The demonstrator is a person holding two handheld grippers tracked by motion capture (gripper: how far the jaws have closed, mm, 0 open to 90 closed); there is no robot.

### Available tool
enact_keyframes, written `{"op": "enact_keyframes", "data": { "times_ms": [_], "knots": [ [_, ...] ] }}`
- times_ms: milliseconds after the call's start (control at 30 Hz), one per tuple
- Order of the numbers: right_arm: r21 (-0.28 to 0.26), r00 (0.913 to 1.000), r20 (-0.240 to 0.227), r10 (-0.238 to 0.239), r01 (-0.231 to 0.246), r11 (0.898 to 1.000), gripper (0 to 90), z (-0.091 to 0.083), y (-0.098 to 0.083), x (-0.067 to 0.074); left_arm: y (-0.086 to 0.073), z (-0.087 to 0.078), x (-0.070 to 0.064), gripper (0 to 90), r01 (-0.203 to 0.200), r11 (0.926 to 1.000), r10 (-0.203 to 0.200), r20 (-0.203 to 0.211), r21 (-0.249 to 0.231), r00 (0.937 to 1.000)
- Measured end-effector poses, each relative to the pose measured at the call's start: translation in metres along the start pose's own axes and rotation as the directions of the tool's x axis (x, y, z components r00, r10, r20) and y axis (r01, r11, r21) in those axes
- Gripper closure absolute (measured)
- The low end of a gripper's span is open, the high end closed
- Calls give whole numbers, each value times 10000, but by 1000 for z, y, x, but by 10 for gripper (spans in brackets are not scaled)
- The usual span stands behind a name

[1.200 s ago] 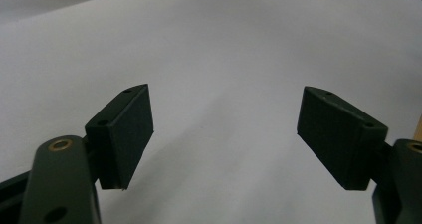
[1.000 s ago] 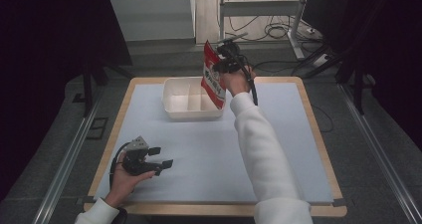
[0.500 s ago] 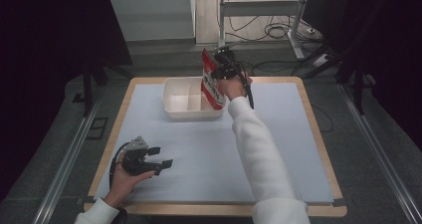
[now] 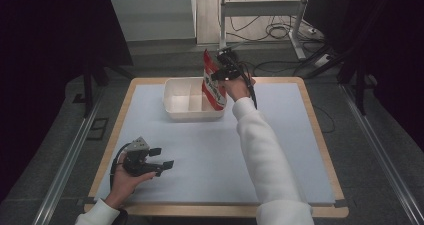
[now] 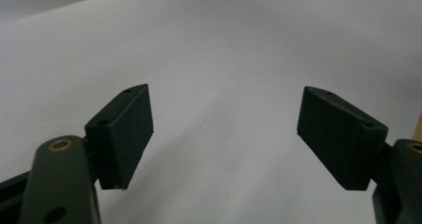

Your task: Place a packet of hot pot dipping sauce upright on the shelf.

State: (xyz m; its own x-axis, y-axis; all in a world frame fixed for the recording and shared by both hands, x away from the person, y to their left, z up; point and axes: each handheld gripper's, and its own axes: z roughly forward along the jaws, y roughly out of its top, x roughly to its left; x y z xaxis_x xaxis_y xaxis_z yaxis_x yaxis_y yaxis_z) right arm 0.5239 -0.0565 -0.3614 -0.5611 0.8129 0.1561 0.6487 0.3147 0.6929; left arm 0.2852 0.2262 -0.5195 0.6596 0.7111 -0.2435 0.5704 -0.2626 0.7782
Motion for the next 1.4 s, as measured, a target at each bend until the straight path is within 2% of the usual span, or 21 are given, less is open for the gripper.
{"op": "enact_keyframes", "data": {
  "times_ms": [100,167,367,533,767,1200,1400],
  "knots": [
    [-189,9998,-98,-165,163,9997,572,-4,2,1,0,0,0,219,-5,10000,5,-15,-5,10000],
    [-314,9995,-124,-307,303,9990,494,-9,3,3,0,0,0,219,-7,10000,7,-21,3,10000],
    [-547,9974,-353,-624,604,9967,403,-24,3,5,0,0,0,219,7,10000,-7,-31,-16,10000],
    [-651,9970,-447,-634,604,9960,379,-34,-1,3,0,0,0,219,18,10000,-18,-30,-27,10000],
    [-836,9955,-683,-653,596,9947,363,-52,-18,-3,0,0,0,219,29,10000,-29,-51,-16,10000],
    [-1052,9897,-980,-1040,936,9900,360,-79,-66,-3,0,2,-1,218,-35,10000,36,-74,84,10000],
    [-1075,9877,-1122,-1093,973,9894,361,-87,-103,-6,0,2,-2,218,-7,10000,7,-81,80,10000]
  ]
}}
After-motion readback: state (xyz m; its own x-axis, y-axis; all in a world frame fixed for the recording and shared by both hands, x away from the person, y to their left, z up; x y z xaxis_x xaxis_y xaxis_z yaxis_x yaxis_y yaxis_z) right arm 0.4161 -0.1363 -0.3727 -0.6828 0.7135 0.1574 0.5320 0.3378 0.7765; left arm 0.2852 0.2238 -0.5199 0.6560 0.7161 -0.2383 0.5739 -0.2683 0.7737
